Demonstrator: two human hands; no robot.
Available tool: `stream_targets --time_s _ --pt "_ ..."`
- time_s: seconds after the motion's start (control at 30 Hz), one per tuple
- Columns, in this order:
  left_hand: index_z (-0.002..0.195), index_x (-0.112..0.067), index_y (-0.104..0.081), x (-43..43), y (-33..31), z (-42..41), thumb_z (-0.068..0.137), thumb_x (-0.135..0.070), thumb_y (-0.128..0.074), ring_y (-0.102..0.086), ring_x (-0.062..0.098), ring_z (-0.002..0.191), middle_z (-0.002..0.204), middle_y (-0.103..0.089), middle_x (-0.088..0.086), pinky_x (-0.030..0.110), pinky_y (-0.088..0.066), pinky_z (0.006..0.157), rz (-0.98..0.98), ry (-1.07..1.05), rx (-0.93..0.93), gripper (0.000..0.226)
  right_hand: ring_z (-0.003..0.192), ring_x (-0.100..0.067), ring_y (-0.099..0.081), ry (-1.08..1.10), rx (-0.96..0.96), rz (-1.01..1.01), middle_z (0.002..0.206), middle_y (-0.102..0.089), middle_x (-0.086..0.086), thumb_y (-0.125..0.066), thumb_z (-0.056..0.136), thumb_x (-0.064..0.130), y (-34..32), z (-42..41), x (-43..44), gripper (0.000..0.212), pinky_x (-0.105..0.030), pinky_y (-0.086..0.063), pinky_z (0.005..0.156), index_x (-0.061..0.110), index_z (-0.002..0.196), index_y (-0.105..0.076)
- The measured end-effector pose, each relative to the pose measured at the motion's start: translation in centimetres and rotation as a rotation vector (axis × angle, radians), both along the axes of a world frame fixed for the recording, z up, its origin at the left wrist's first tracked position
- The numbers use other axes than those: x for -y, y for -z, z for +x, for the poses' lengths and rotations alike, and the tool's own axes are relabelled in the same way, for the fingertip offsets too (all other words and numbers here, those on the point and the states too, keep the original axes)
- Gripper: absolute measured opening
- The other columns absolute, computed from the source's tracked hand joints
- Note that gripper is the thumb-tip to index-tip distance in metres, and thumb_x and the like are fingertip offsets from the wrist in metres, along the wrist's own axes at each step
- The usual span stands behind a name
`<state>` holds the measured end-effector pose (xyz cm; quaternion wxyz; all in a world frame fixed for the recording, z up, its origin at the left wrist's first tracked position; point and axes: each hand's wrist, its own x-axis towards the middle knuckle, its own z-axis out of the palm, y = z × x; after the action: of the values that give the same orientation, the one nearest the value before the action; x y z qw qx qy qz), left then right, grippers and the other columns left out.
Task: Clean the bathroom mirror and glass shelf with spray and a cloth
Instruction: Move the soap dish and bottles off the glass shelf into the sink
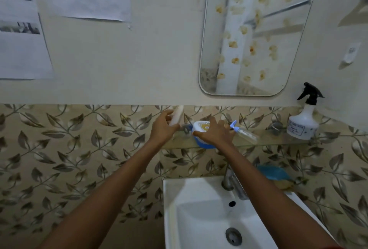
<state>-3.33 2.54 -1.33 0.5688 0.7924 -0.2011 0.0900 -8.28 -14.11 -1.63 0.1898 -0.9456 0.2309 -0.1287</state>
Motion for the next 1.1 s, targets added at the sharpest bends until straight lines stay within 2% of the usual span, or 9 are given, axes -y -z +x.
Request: stream_targets --time_s 0.1,0.23,0.37,0.53,0.63,0.73,0.87,0.97,1.1 --pt "0.126 -0.009 -0.053 -1.8 0.4 -2.8 0.078 -0.011 -0.071 -0.057 0.015 0.101 0.118 -0.06 0.001 0.027 -0.048 0.081 -0.089 0.098 -0.031 0.052 0.128 -0.037 -0.039 0.058 0.01 -0.074 0.14 -0.041 -0.017 -0.059 0.069 0.069 0.5 -0.2 0.1 0.087 -0.048 -0.034 0.104 0.02 0.137 -0.033" --pt "0.123 -0.009 -0.054 -3.8 2.1 -4.8 0.079 -0.006 -0.068 -0.058 0.018 0.099 0.111 -0.059 0.002 0.022 -0.052 0.069 -0.124 0.175 -0.205 0.047 0.121 -0.037 -0.046 0.123 0.062 -0.104 0.127 -0.054 -0.018 -0.063 0.069 0.063 0.8 -0.6 -0.2 0.081 -0.044 -0.037 0.097 0.014 0.128 -0.039" --pt "0.117 -0.012 -0.055 -4.6 3.3 -4.9 0.079 -0.002 -0.066 -0.062 0.016 0.094 0.106 -0.062 0.003 0.019 -0.054 0.067 -0.069 0.264 -0.282 0.041 0.117 -0.037 -0.05 0.151 0.236 -0.04 0.119 -0.06 -0.018 -0.068 0.067 0.057 0.7 -1.7 -1.2 0.074 -0.042 -0.038 0.093 0.011 0.12 -0.043" --pt "0.119 -0.008 -0.059 -3.7 6.2 -4.2 0.081 -0.005 -0.066 -0.064 0.015 0.085 0.106 -0.067 0.006 0.017 -0.05 0.061 0.035 0.304 -0.328 0.039 0.116 -0.036 -0.046 0.118 0.392 0.133 0.122 -0.054 -0.012 -0.068 0.065 0.047 1.4 -7.4 -2.5 0.071 -0.044 -0.04 0.093 0.016 0.123 -0.04" --pt "0.12 -0.006 -0.058 -2.8 8.8 -3.6 0.08 -0.002 -0.065 -0.062 0.019 0.089 0.103 -0.064 0.003 0.022 -0.051 0.066 0.066 0.301 -0.365 0.04 0.105 -0.029 -0.052 0.107 0.438 0.289 0.107 -0.054 -0.001 -0.064 0.053 0.052 3.7 -12.4 -3.1 0.063 -0.044 -0.048 0.085 0.026 0.105 -0.039" --pt "0.122 -0.001 -0.056 -2.2 12.0 -2.5 0.078 0.002 -0.065 -0.06 0.024 0.097 0.111 -0.062 0.007 0.032 -0.048 0.076 0.107 0.214 -0.373 0.045 0.102 -0.029 -0.052 0.187 0.381 0.388 0.099 -0.051 0.0 -0.063 0.049 0.049 7.8 -15.6 -3.1 0.059 -0.044 -0.05 0.083 0.03 0.097 -0.034" --pt "0.123 0.0 -0.054 -1.4 16.2 -0.9 0.076 -0.002 -0.069 -0.057 0.034 0.11 0.124 -0.059 0.018 0.041 -0.049 0.088 0.182 0.078 -0.385 0.049 0.106 -0.033 -0.05 0.304 0.223 0.51 0.098 -0.048 -0.004 -0.063 0.049 0.046 12.9 -15.5 -3.0 0.066 -0.045 -0.051 0.084 0.024 0.105 -0.036" --pt "0.123 -0.001 -0.054 -0.4 18.6 0.4 0.076 -0.001 -0.069 -0.056 0.034 0.111 0.125 -0.059 0.019 0.035 -0.045 0.085 0.213 0.085 -0.353 0.049 0.109 -0.033 -0.046 0.343 0.153 0.495 0.097 -0.044 -0.004 -0.066 0.055 0.044 16.1 -14.0 -2.9 0.072 -0.042 -0.049 0.085 0.015 0.113 -0.037" --pt "0.121 -0.002 -0.054 0.3 20.9 2.2 0.075 -0.002 -0.07 -0.056 0.033 0.109 0.122 -0.06 0.018 0.031 -0.041 0.08 0.23 0.09 -0.323 0.049 0.109 -0.031 -0.045 0.37 0.169 0.456 0.102 -0.051 -0.009 -0.07 0.057 0.046 19.5 -11.6 -2.5 0.071 -0.041 -0.05 0.081 0.013 0.111 -0.039"
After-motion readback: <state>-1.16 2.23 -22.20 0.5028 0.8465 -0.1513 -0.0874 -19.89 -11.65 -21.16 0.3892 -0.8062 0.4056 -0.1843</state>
